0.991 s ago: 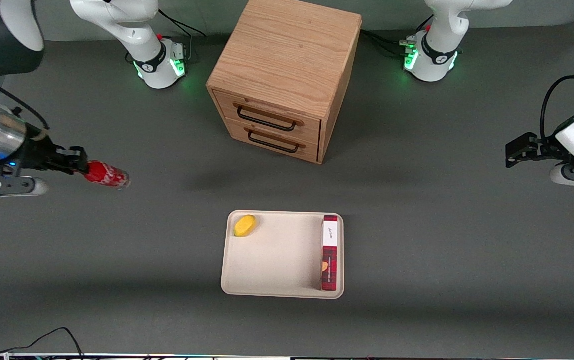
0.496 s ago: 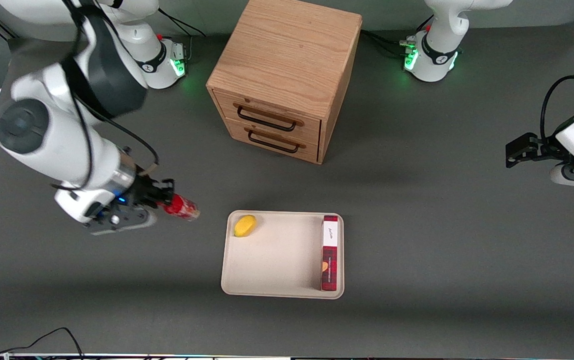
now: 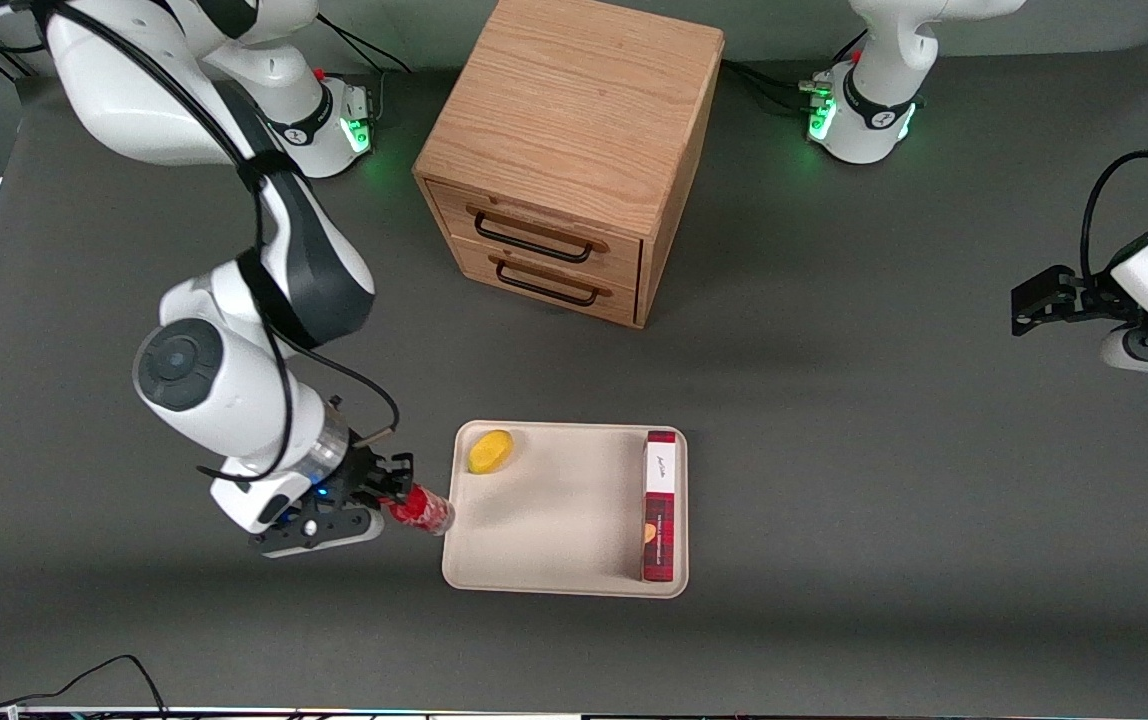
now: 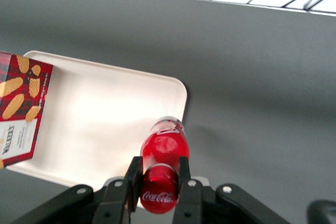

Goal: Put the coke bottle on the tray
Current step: 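Carry the bottle with the right gripper over the white tray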

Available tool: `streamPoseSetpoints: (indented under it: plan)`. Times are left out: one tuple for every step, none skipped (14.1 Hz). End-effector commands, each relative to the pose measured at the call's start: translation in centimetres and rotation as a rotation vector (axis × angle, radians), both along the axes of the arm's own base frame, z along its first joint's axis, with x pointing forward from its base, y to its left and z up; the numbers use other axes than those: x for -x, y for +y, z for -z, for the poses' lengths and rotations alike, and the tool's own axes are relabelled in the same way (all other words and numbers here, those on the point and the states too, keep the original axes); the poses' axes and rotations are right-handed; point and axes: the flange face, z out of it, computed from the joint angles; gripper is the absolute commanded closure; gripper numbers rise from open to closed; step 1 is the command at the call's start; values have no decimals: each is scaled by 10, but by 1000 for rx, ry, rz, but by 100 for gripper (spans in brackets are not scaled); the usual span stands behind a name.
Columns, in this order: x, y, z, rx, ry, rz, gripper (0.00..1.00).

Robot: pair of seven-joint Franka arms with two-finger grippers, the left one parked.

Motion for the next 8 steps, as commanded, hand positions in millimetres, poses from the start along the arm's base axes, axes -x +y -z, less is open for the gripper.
streamPoseSetpoints:
  plan:
    - [-5, 26, 12, 5, -40, 11, 100]
    - [-7, 26, 21, 13, -46, 22, 100]
    - [-4, 38, 28, 25, -53, 13, 100]
    - [-2, 44, 37, 50, -56, 10, 100]
    - [0, 51, 43, 68, -58, 19, 100]
    - [0, 56, 50, 74, -69, 26, 100]
    - [1, 60, 55, 81, -76, 24, 100]
    - [0, 59, 58, 87, -75, 26, 100]
